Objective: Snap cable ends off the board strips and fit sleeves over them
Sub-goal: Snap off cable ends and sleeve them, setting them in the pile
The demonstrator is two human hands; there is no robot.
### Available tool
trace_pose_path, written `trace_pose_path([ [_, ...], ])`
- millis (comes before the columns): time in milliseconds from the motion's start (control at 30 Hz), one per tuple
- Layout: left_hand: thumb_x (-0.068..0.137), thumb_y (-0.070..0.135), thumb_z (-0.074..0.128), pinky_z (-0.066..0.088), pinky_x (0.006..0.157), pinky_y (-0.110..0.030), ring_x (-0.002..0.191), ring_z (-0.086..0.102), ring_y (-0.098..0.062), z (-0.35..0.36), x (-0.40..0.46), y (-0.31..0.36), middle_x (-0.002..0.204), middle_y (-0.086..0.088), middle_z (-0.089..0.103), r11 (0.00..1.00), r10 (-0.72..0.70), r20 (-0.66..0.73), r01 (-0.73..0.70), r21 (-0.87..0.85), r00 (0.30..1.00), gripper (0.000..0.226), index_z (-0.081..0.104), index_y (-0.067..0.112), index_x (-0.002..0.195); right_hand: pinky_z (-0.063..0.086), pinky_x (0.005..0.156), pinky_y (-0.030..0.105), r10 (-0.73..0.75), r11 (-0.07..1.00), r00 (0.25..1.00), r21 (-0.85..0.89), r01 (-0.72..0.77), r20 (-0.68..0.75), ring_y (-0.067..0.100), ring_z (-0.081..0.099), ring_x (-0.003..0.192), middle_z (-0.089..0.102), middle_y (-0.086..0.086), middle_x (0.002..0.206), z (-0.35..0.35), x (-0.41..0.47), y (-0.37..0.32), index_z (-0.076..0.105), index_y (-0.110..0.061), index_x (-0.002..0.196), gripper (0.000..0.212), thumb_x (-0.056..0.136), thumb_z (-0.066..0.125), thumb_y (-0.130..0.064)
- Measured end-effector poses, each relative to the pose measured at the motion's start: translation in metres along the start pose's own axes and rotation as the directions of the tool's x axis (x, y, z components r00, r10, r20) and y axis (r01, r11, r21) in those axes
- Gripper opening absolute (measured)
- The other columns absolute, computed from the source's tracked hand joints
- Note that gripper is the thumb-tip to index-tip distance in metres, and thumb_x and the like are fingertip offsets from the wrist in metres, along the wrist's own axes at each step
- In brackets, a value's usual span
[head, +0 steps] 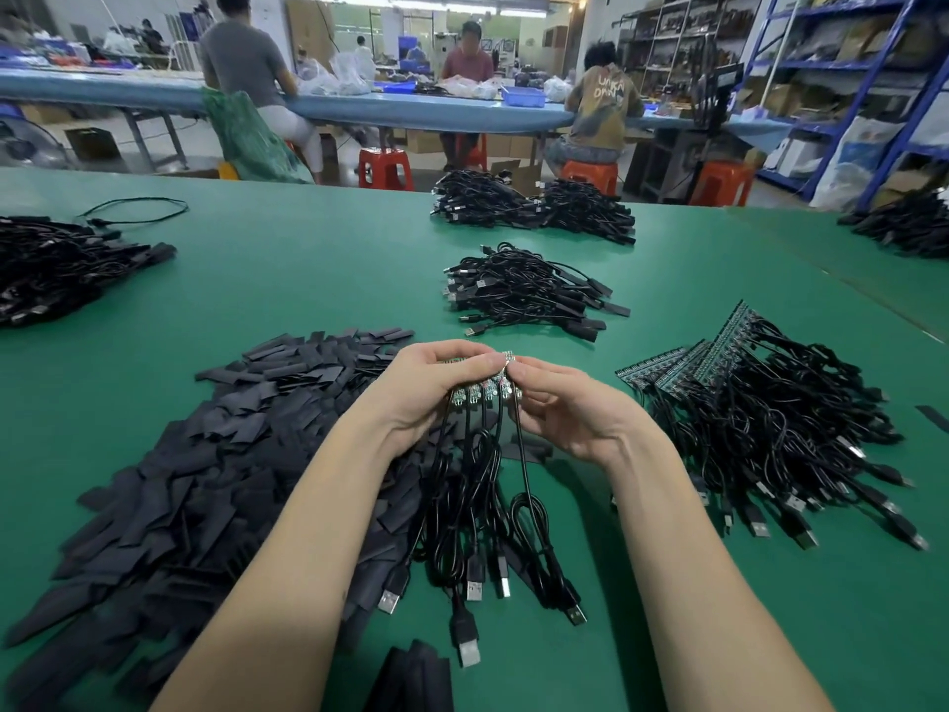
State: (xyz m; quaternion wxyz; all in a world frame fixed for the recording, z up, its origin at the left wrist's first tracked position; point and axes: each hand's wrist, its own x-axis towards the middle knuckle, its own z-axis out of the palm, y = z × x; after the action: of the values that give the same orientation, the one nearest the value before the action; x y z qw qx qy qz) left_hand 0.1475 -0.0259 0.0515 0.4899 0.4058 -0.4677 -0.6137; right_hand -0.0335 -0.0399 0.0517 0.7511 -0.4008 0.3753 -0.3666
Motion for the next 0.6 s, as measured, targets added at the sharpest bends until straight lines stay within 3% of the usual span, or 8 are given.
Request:
trace_pose_path([
  [67,0.070,0.016,0.078,0.061,0.070,-0.031,0.071,0.070,-0.021,-0.001,-0.002,0.002,0.086,-0.013,0.074,0.999,-0.030,0.036,0.031,-0.022,0.999,0.030,0.073,0.003,0.096,0.060,0.071,0.021,0.016,0.997,0.999,0.077,-0.019,0.038,0.011,0.064,0.078,0.070,0.003,0.091,0.001,0.000,0.002,0.072,-0.006,0.114,0.040,0.074,0.073,-0.013],
  [167,0.072,0.015,0.077,0.061,0.069,-0.031,0.070,0.071,-0.021,-0.002,-0.004,0.004,0.087,-0.013,0.074,0.995,-0.052,0.079,0.059,-0.078,0.995,0.029,0.073,0.004,0.098,0.058,0.057,0.022,0.018,0.974,0.994,0.222,-0.041,0.104,0.011,0.071,0.064,0.075,0.005,0.078,0.006,-0.002,0.006,0.080,-0.006,0.087,0.017,0.077,0.067,-0.008],
  [333,0.078,0.013,0.073,0.060,0.067,-0.027,0.069,0.071,-0.016,-0.003,-0.005,0.000,0.085,-0.009,0.074,0.976,-0.052,0.130,0.078,-0.206,0.990,0.017,0.073,0.007,0.094,0.058,0.056,0.022,0.039,0.889,0.983,0.443,-0.116,0.178,0.015,0.069,0.061,0.072,0.012,0.079,0.013,-0.003,0.010,0.075,0.004,0.083,0.011,0.074,0.072,-0.002],
  [400,0.077,0.015,0.074,0.059,0.066,-0.024,0.068,0.071,-0.014,-0.006,-0.006,0.001,0.083,-0.007,0.075,0.976,-0.036,0.130,0.063,-0.209,0.991,0.011,0.076,0.012,0.087,0.058,0.058,0.021,0.021,0.899,0.986,0.429,-0.090,0.163,0.015,0.069,0.064,0.071,0.011,0.082,0.013,-0.004,0.010,0.073,0.003,0.087,0.013,0.076,0.070,-0.003],
  [433,0.074,0.017,0.077,0.057,0.067,-0.022,0.070,0.071,-0.012,-0.008,-0.007,0.001,0.082,-0.005,0.075,0.990,-0.017,0.110,0.033,-0.139,0.994,0.010,0.078,0.015,0.084,0.058,0.059,0.021,0.008,0.915,0.990,0.399,-0.065,0.143,0.014,0.069,0.065,0.071,0.010,0.083,0.013,-0.004,0.009,0.072,0.000,0.089,0.012,0.079,0.069,-0.004],
  [500,0.070,0.026,0.084,0.053,0.072,-0.017,0.075,0.071,-0.008,-0.015,-0.008,0.004,0.084,0.000,0.077,0.984,0.057,0.037,-0.062,0.166,0.998,0.014,0.078,0.020,0.081,0.057,0.062,0.021,-0.011,0.954,0.997,0.299,-0.011,0.073,0.014,0.067,0.068,0.070,0.006,0.082,0.011,-0.005,0.004,0.069,-0.009,0.092,0.015,0.078,0.073,-0.006],
  [600,0.079,0.030,0.084,0.051,0.081,-0.017,0.087,0.072,-0.004,-0.019,-0.005,0.003,0.090,0.010,0.078,0.780,0.258,-0.055,-0.174,0.602,0.965,0.014,0.077,0.026,0.091,0.047,0.059,0.018,-0.062,0.996,0.997,-0.062,0.060,-0.034,0.009,0.058,0.064,0.069,-0.004,0.079,0.010,-0.007,-0.008,0.068,-0.018,0.096,0.026,0.074,0.082,-0.013],
])
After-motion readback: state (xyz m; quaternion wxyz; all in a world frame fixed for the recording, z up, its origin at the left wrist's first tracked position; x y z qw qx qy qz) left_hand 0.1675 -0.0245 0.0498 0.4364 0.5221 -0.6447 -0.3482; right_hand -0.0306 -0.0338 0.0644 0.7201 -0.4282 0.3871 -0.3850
